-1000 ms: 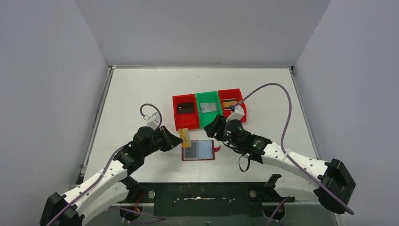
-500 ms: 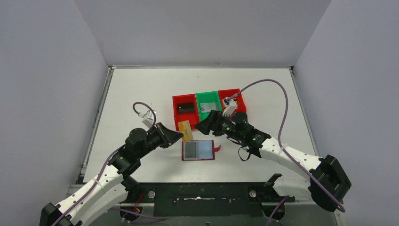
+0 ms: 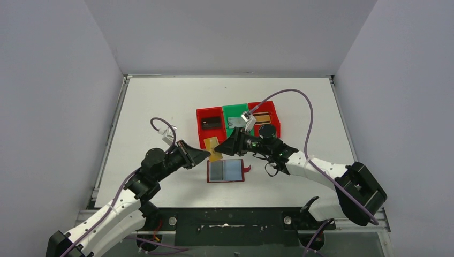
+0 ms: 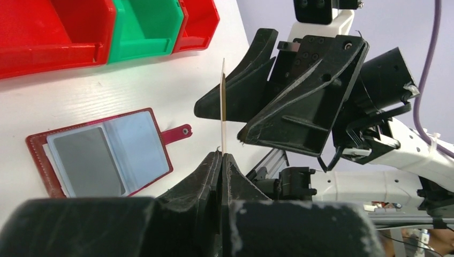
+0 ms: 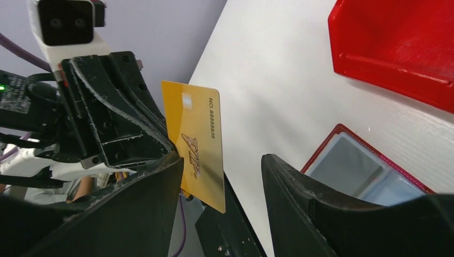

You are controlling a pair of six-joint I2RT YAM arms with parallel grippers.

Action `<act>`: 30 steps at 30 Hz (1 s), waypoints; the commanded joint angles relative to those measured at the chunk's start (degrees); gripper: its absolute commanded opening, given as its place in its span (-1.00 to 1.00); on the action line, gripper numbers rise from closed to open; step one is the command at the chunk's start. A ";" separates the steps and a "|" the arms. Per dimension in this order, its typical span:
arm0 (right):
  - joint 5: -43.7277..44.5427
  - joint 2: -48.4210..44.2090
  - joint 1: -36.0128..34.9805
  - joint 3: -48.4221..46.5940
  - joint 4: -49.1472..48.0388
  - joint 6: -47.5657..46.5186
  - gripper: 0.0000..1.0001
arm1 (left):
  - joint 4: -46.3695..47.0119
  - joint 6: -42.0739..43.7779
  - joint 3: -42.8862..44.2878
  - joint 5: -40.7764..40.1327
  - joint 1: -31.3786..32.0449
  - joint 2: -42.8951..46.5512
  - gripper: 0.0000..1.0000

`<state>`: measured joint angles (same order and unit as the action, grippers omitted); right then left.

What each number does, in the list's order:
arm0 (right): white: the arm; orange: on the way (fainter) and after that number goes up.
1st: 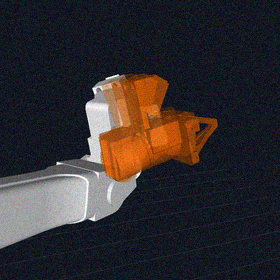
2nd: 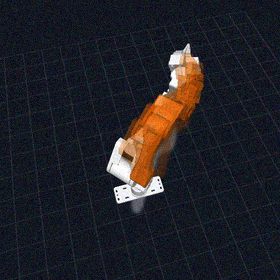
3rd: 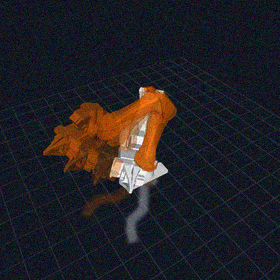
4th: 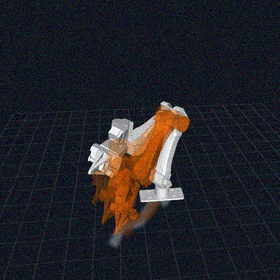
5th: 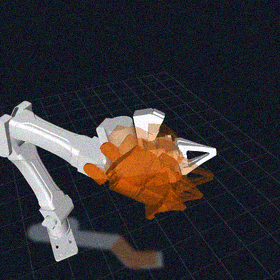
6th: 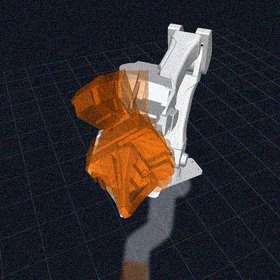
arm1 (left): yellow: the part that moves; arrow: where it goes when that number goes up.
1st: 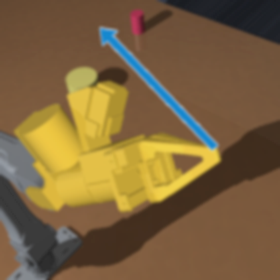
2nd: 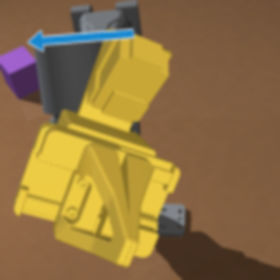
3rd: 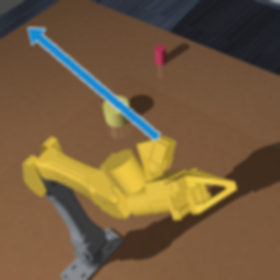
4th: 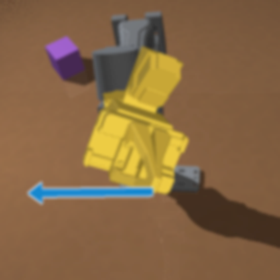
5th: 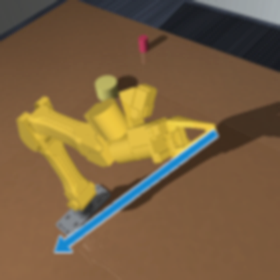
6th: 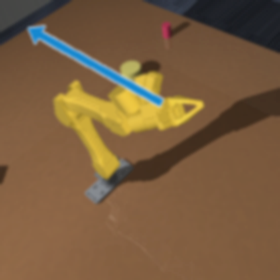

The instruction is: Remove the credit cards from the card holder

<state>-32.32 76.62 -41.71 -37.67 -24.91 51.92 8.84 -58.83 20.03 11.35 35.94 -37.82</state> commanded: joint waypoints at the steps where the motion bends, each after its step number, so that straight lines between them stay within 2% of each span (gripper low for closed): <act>1: -6.67 -0.16 2.57 -1.53 -9.62 2.04 0.12 | 6.05 -1.31 -0.37 2.02 -0.33 1.18 -1.00; 7: -12.71 1.07 3.81 -1.70 -13.63 3.80 0.06 | 9.57 -2.65 -2.13 3.30 -0.49 1.18 -1.00; 12: -12.33 2.17 4.41 -0.54 -15.10 5.24 0.08 | 14.18 -3.92 -3.07 5.36 -0.81 0.08 -1.00; 24: -18.51 2.90 4.95 0.27 -18.49 7.32 -0.40 | 19.07 -5.68 -6.04 8.70 -3.40 -0.13 -1.00; 30: -20.37 3.39 5.10 -0.62 -19.42 7.48 -0.51 | 21.83 -6.17 -6.17 10.53 -3.81 -1.77 -1.00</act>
<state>-49.17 80.16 -36.77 -37.50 -39.24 59.16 24.82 -64.86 13.45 19.86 32.58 -38.76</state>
